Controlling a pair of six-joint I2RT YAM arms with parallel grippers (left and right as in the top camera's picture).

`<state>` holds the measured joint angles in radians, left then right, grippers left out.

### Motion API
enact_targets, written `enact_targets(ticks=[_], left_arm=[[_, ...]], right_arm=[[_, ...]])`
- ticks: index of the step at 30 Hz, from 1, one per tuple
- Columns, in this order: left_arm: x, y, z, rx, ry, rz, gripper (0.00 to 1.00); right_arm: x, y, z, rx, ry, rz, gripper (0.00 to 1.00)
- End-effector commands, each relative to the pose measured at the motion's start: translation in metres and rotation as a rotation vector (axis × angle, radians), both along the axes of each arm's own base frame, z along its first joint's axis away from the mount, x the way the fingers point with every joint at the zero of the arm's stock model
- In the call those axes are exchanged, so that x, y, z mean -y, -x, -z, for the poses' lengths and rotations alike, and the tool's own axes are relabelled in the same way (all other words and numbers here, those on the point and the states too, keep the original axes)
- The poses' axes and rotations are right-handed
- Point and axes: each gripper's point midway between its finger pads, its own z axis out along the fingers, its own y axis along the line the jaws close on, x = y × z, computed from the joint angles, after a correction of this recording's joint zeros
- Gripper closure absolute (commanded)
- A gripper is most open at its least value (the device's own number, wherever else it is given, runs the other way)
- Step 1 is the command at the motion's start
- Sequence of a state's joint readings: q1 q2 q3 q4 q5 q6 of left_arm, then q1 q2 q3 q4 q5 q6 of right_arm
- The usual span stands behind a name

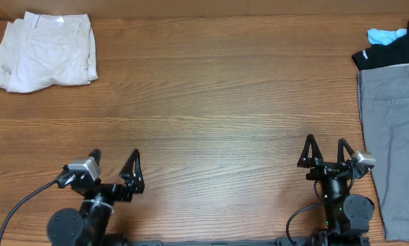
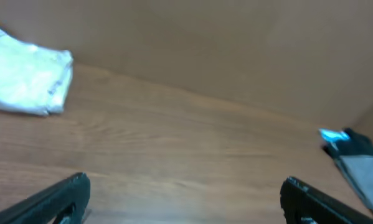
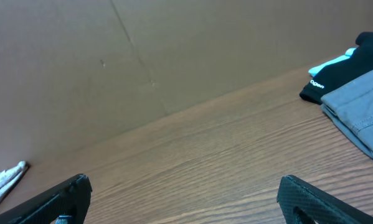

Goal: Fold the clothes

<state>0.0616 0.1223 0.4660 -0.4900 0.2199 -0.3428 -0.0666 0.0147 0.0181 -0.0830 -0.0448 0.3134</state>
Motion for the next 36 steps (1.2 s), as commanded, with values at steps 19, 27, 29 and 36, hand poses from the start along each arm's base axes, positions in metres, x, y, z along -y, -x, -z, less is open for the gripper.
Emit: enact_targets(ticks=[19, 27, 29, 36], left_arm=[[-0.028, -0.037, 0.080, 0.146, -0.319, -0.135, 0.00], [-0.029, -0.036, 0.093, 0.097, -0.393, -0.121, 0.00], [-0.031, -0.036, 0.093, 0.097, -0.394, -0.129, 0.00], [-0.039, -0.036, 0.093, 0.091, -0.396, -0.162, 0.00]], right_arm=[[0.002, 0.000, 0.001, 0.005, 0.008, 0.007, 0.00], [0.002, 0.000, 0.001, 0.005, 0.008, 0.007, 0.00], [0.002, 0.000, 0.001, 0.005, 0.008, 0.007, 0.00], [0.002, 0.000, 0.002, 0.005, 0.008, 0.007, 0.00]])
